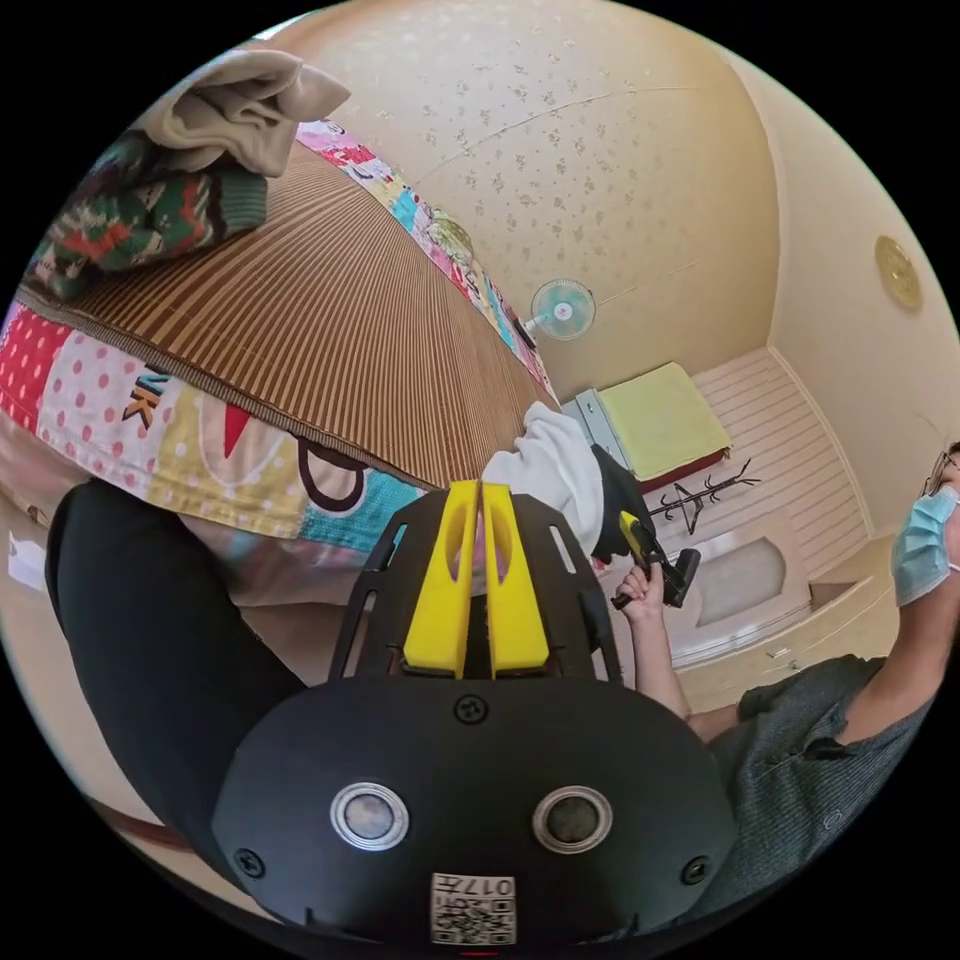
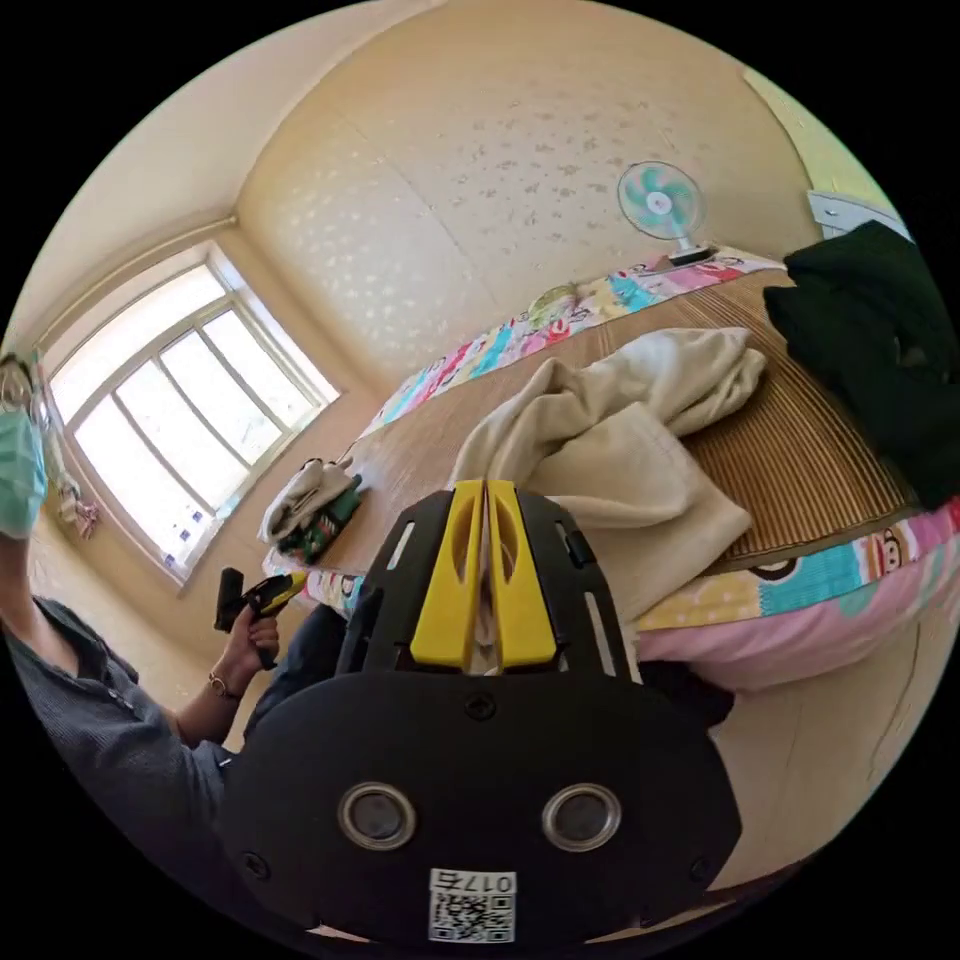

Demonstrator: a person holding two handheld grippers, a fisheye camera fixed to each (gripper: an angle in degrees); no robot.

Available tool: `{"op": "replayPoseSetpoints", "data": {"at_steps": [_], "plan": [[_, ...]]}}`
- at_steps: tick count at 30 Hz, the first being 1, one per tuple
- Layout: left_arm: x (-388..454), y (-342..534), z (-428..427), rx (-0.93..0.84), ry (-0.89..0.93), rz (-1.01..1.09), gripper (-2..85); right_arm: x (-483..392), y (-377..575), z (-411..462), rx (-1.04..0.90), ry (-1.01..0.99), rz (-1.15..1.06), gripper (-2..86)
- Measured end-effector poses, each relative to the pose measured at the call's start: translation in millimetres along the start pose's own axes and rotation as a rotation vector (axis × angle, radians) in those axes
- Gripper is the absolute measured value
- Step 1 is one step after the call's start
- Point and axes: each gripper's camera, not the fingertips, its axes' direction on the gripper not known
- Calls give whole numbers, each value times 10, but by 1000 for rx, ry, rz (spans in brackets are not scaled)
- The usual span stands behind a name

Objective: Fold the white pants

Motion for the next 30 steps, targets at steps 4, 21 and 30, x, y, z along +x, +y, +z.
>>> {"op": "replayPoseSetpoints", "data": {"at_steps": [4, 21, 30], "plan": [[95, -79, 208, -63, 116, 39, -10, 732, -415, -25, 55, 78, 144, 63], [1056, -441, 129, -105, -97, 284, -7, 1728, -1380, 933, 32, -19, 283, 42], [2198, -1038, 646, -33, 23, 456, 186, -565, -418, 120, -60, -448, -381, 35]]}}
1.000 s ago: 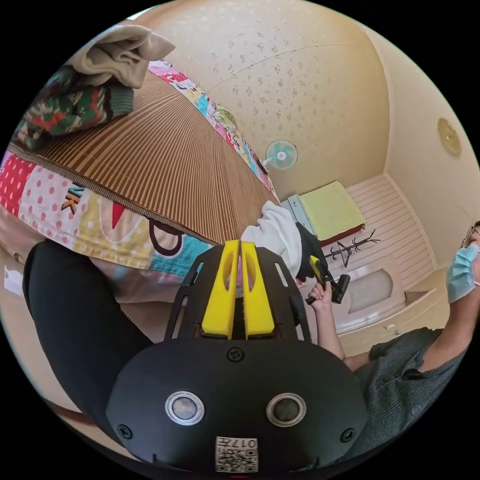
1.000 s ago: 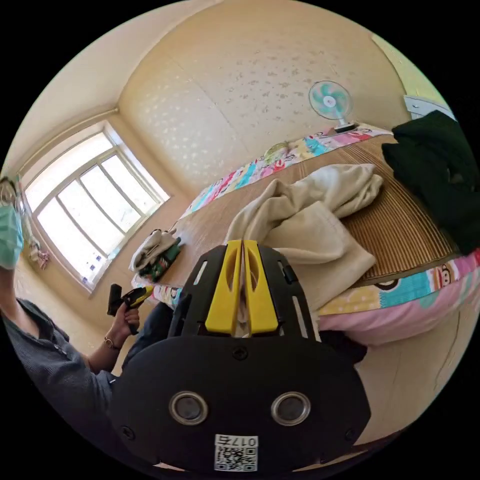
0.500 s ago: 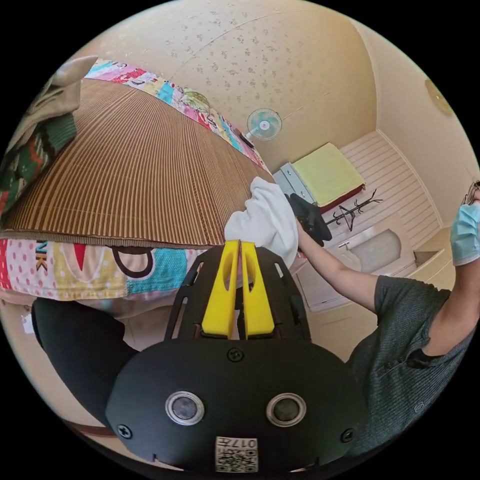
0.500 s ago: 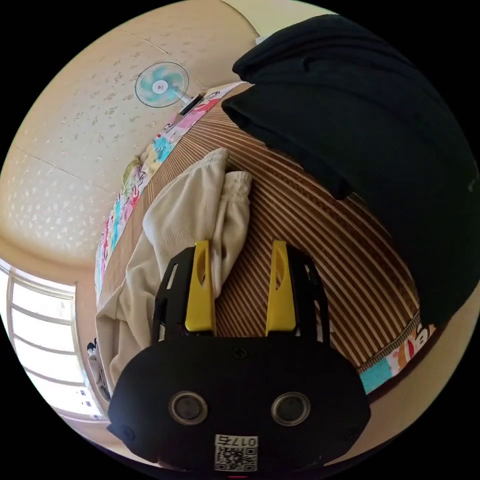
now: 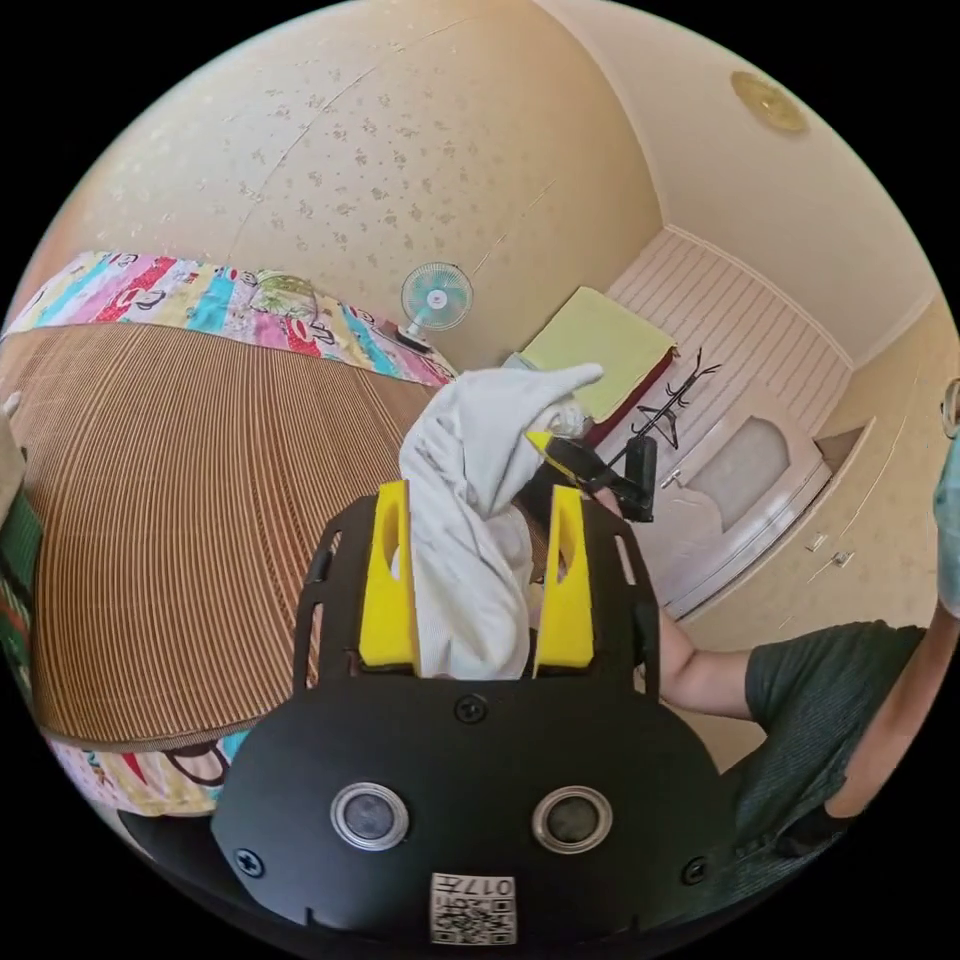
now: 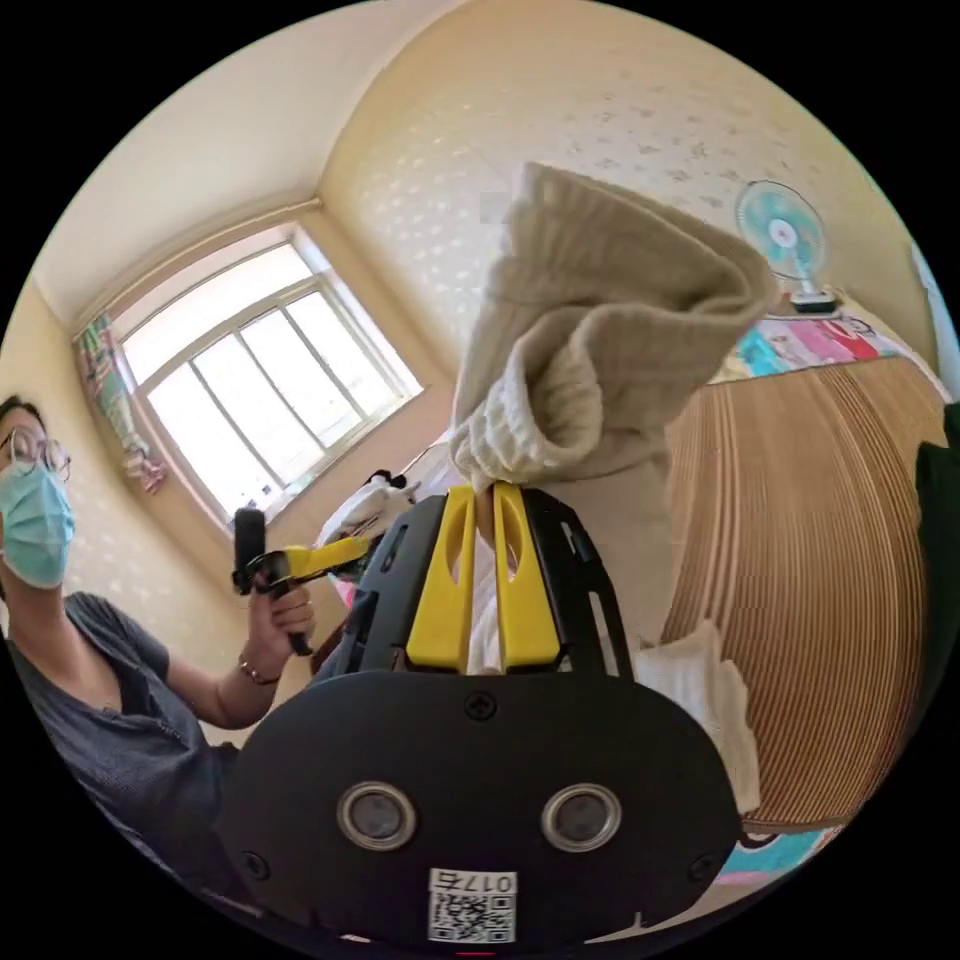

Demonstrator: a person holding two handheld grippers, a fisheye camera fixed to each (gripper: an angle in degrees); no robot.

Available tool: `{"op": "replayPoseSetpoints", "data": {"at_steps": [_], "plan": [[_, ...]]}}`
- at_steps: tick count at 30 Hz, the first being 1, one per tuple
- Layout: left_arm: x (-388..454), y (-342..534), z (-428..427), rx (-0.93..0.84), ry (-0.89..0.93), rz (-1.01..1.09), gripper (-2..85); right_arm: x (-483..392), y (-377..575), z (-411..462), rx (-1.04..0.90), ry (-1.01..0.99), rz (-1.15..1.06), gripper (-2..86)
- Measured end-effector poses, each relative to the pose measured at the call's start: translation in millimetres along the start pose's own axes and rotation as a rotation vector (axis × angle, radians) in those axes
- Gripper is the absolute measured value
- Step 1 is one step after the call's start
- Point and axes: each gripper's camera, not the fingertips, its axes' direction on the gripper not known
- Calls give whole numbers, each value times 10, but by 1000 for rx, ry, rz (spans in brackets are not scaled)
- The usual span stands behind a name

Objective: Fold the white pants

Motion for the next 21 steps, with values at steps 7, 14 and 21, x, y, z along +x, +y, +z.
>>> {"op": "replayPoseSetpoints", "data": {"at_steps": [7, 14, 21], "plan": [[548, 70, -422, 87, 128, 107, 186, -870, 281, -318, -27, -177, -37, 37], [1008, 322, -1502, 265, 257, 155, 190, -1964, 94, -942, 185, -97, -135, 35], [1593, 605, -2470, 444, 432, 189, 233, -3243, -137, -1514, 495, 162, -170, 31]]}}
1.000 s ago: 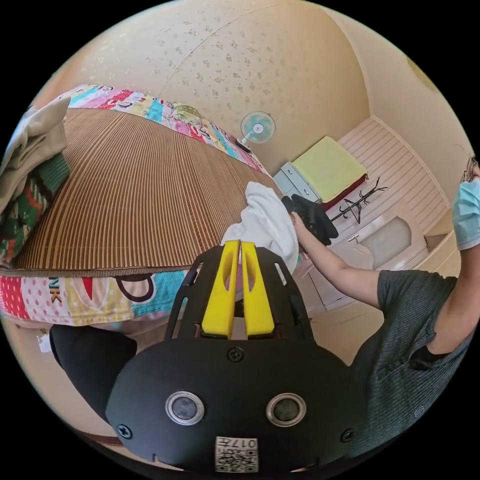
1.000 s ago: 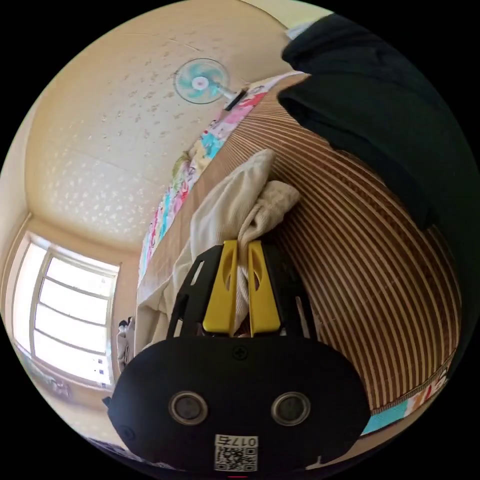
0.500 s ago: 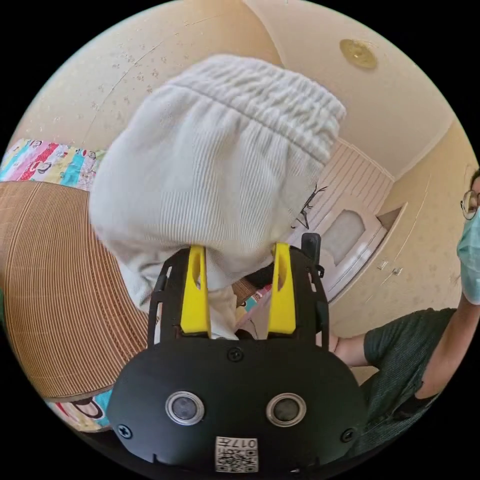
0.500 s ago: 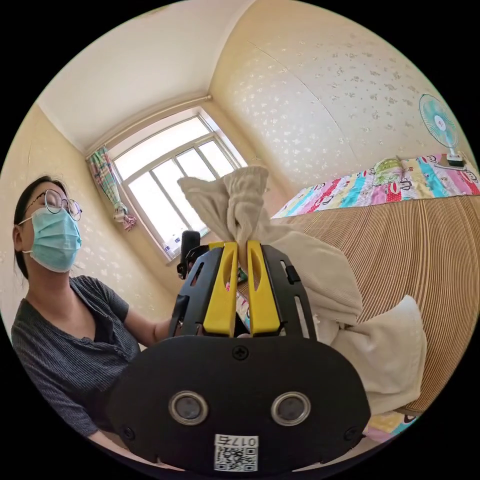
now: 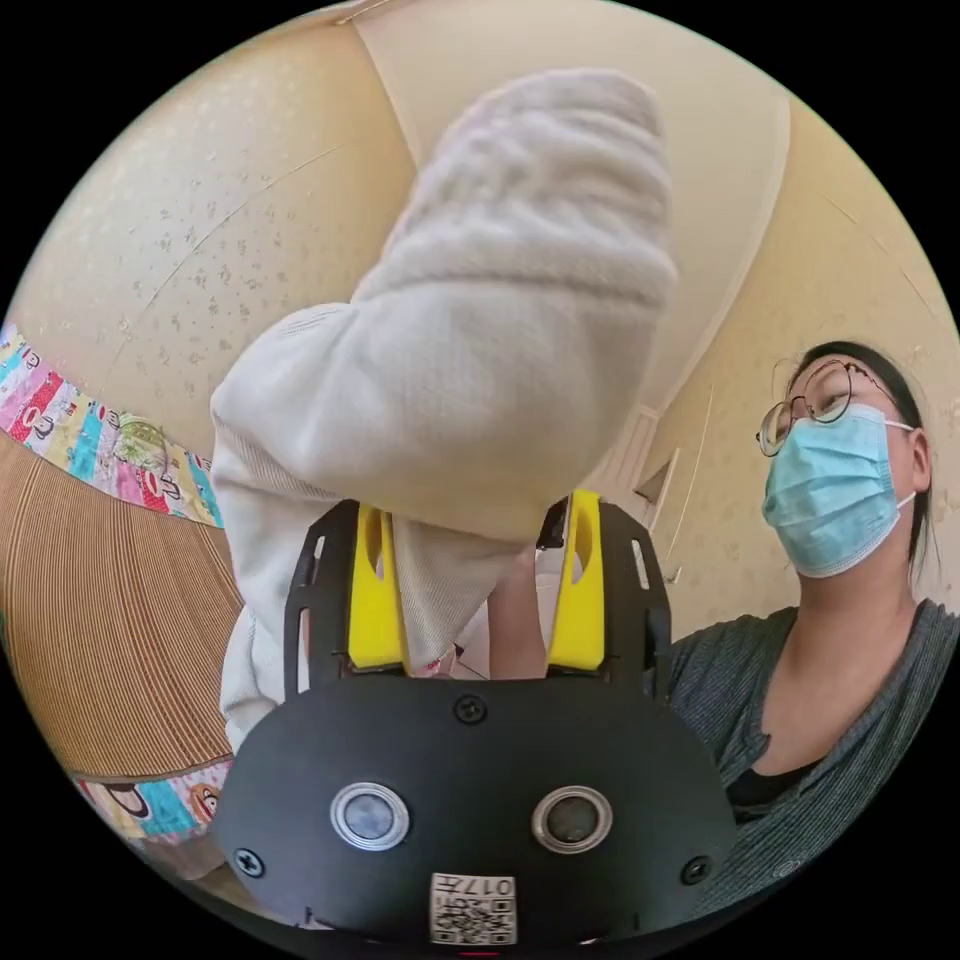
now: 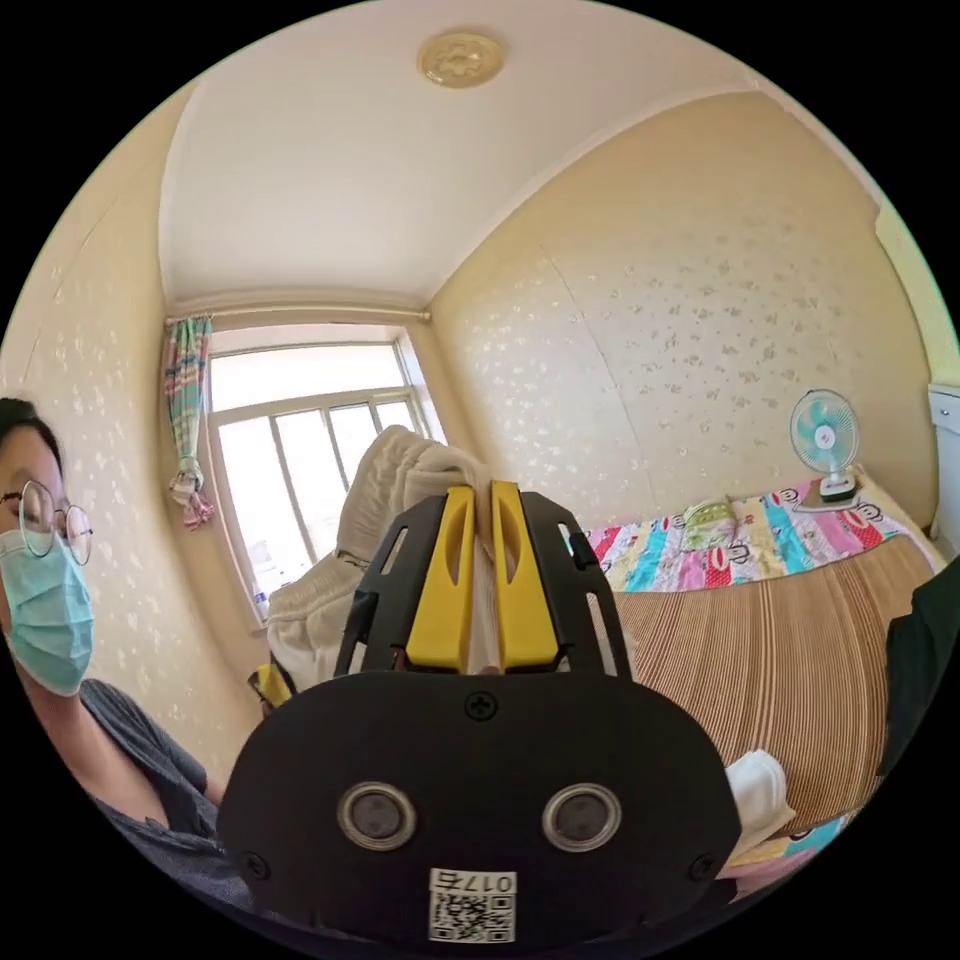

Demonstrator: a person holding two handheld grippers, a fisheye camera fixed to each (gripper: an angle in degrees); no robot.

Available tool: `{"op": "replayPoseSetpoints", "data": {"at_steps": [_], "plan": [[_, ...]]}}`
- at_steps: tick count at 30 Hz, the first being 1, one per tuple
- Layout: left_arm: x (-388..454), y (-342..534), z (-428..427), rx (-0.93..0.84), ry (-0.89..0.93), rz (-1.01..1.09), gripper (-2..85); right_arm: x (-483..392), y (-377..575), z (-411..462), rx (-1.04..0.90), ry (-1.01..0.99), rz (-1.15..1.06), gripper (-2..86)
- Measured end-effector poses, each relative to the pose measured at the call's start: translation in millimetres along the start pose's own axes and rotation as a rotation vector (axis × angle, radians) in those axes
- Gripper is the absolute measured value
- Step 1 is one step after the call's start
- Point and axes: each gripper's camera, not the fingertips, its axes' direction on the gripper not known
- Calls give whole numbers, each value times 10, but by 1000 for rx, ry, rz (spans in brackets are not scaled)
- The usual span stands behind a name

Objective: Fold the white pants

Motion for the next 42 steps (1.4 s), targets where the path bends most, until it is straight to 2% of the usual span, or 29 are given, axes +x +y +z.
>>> {"op": "replayPoseSetpoints", "data": {"at_steps": [3, 6, 8, 10, 12, 16, 20, 25, 28, 32, 33, 35, 36, 37, 39, 40, 42], "plan": [[429, 83, -190, 16, -121, 9, 245, -496, -147, -195, 178, 142, -70, 31], [587, 24, -253, 22, -113, 6, 222, -907, -223, -341, 332, 181, -117, 31], [585, -167, -294, 7, -195, -38, 95, -1108, -273, -435, 403, 193, -132, 30], [610, -368, -455, 57, -281, -55, 44, -1269, -347, -550, 467, 230, -155, 31], [714, -615, -682, 171, -298, -6, 31, -1381, -500, -746, 529, 224, -198, 31], [1359, -1519, -676, 229, -410, 326, 20, -1567, -849, -1018, 579, 192, -271, 32], [1884, -2260, -353, 265, -421, 586, 22, -1690, -1381, -1278, 642, 176, -262, 34], [1973, -2737, -122, 214, -363, 643, 28, -1837, -1593, -1206, 692, 289, -391, 34], [1619, -2672, -14, 147, -351, 627, 30, -1670, -1408, -951, 644, 378, -451, 33], [550, -2193, 169, 49, -304, 341, 29, -934, -842, -351, 507, 456, -375, 33], [417, -2127, 216, 44, -325, 319, 28, -698, -741, -92, 466, 489, -357, 33], [-92, -2137, 564, 20, -482, 270, 28, -340, -795, 438, 401, 567, -342, 33], [-228, -2241, 700, 4, -520, 265, 28, -66, -1012, 879, 355, 612, -318, 33], [-557, -2582, 1036, -56, -574, 246, 30, 89, -1176, 1134, 329, 633, -302, 33], [-1229, -3304, 1588, -177, -596, 167, 35, 893, -2041, 2380, 170, 756, -225, 37], [-1762, -3782, 1908, -234, -623, 107, 40, 1173, -2263, 2713, 107, 778, -179, 38], [-2487, -4186, 2181, -278, -702, 55, 66, 2183, -2677, 3690, -249, 812, -33, 42]]}}
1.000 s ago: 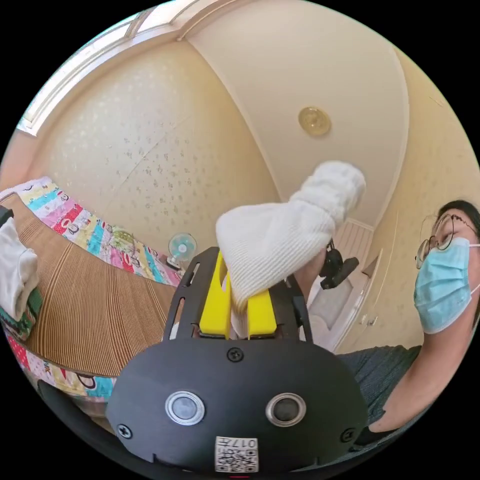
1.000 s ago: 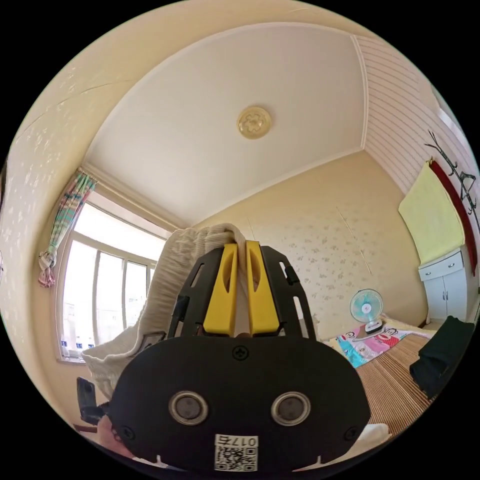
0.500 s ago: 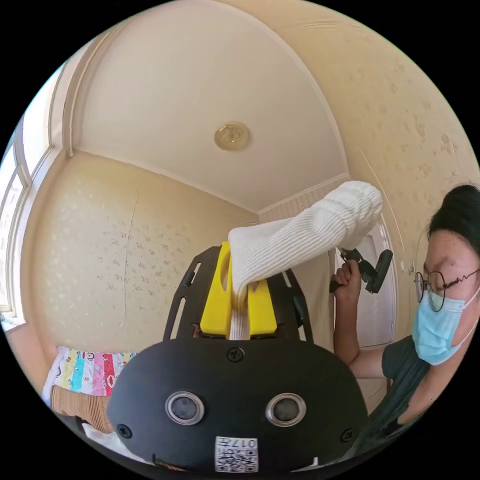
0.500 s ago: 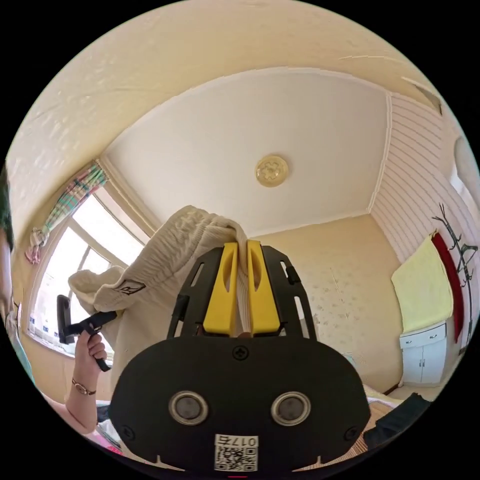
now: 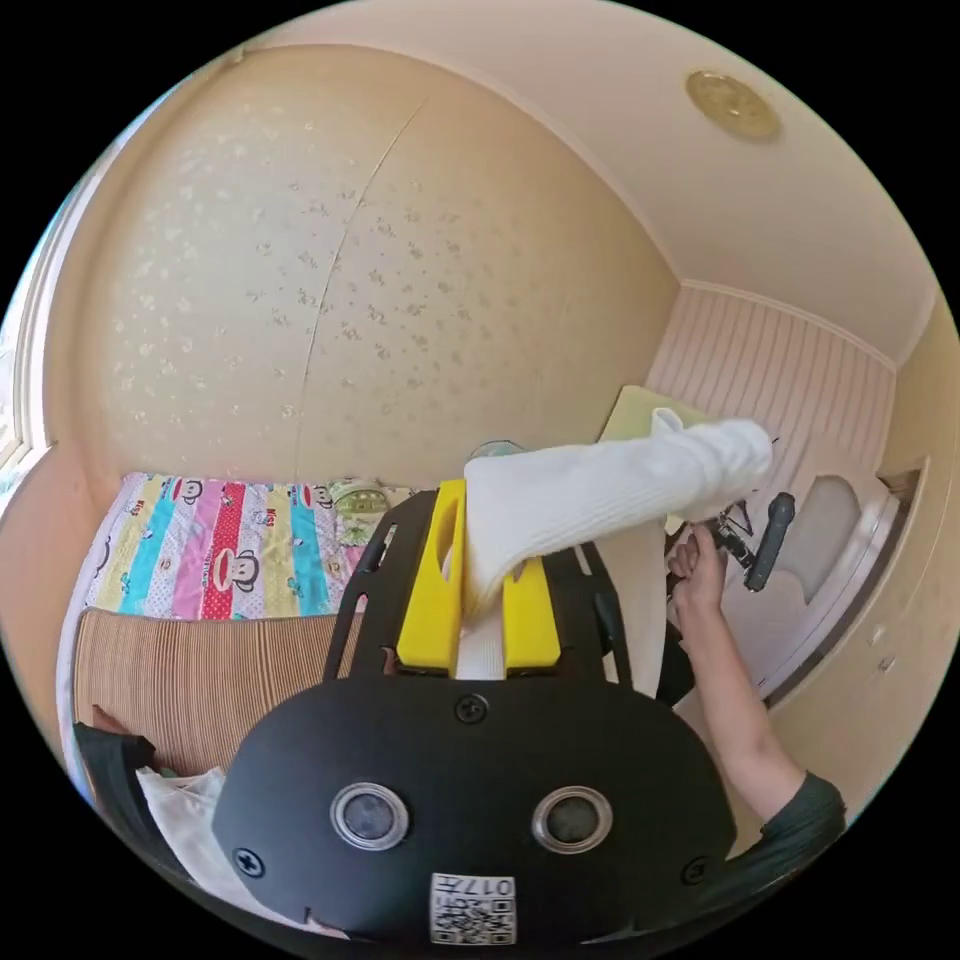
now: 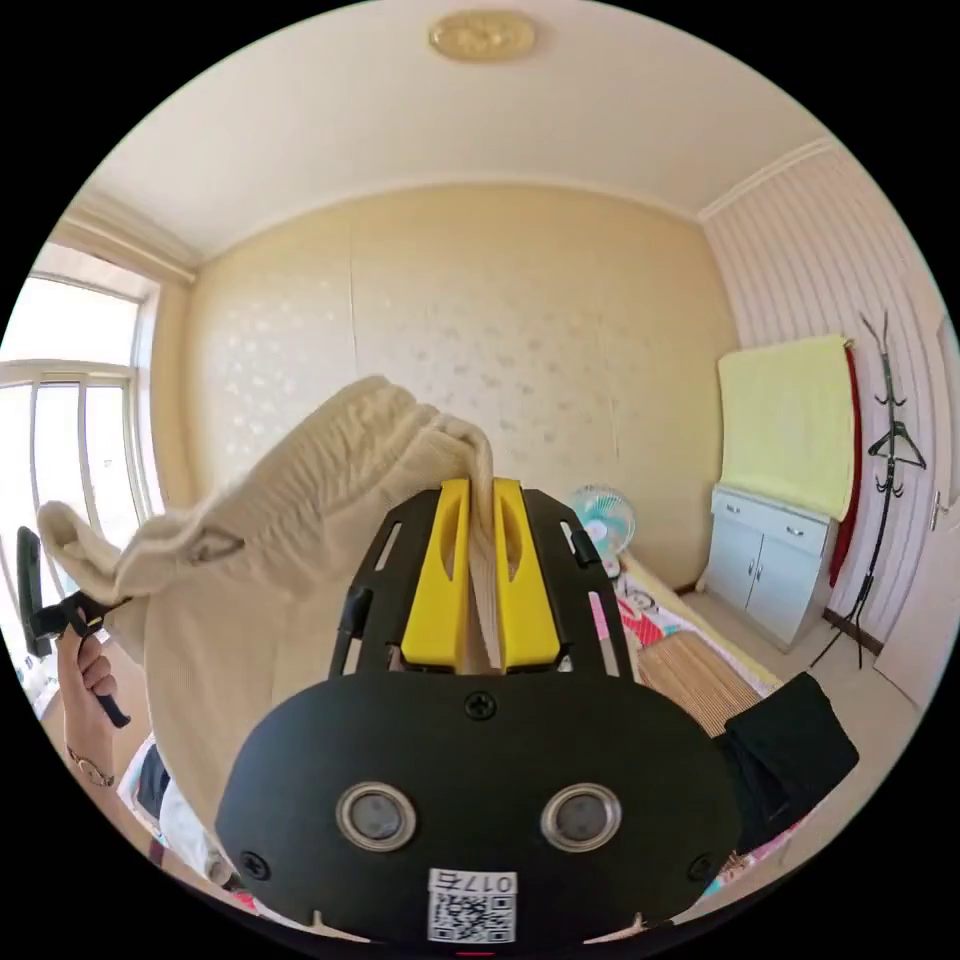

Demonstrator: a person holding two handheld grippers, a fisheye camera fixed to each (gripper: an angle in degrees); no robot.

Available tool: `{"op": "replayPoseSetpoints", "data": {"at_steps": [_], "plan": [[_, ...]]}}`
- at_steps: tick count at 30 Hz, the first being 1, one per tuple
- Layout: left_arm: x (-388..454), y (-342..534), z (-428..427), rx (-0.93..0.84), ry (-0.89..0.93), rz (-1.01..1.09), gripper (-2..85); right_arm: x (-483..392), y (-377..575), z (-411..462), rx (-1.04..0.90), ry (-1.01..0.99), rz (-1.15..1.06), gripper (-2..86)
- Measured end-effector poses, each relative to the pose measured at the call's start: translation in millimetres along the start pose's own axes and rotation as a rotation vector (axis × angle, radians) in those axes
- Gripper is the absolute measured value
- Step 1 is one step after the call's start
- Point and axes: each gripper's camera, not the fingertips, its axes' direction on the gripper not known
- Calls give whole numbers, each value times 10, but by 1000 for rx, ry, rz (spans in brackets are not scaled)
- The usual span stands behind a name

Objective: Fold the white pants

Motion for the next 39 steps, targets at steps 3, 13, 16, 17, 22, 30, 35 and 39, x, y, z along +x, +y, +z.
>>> {"op": "replayPoseSetpoints", "data": {"at_steps": [3, 13, 16, 17, 22, 30, 35, 39], "plan": [[-649, 100, 447, -57, -94, -202, 99, 58, 203, 794, -222, 2, -2, 22], [-1247, 4139, 1299, -528, -15, -156, 130, 527, 4220, 1654, -768, -437, -241, 35], [-1177, 5148, 1129, -584, -22, -284, 143, 687, 4973, 1494, -880, -614, -18, 62], [-1099, 5458, 1043, -588, -41, -327, 147, 669, 5190, 1384, -892, -641, 21, 72], [-682, 6188, 1107, -695, -30, -338, 155, 305, 5805, 1278, -1087, -664, -9, 80], [-701, 6275, 1001, -632, 107, -385, 18, 311, 5400, 1118, -957, -1099, 18, 39], [-801, 6473, 774, -631, 278, -413, -3, 529, 5389, 1033, -1065, -932, -169, 45], [-767, 6827, 732, -820, 29, -409, -9, 1067, 5213, 835, -913, -501, -55, 44]]}}
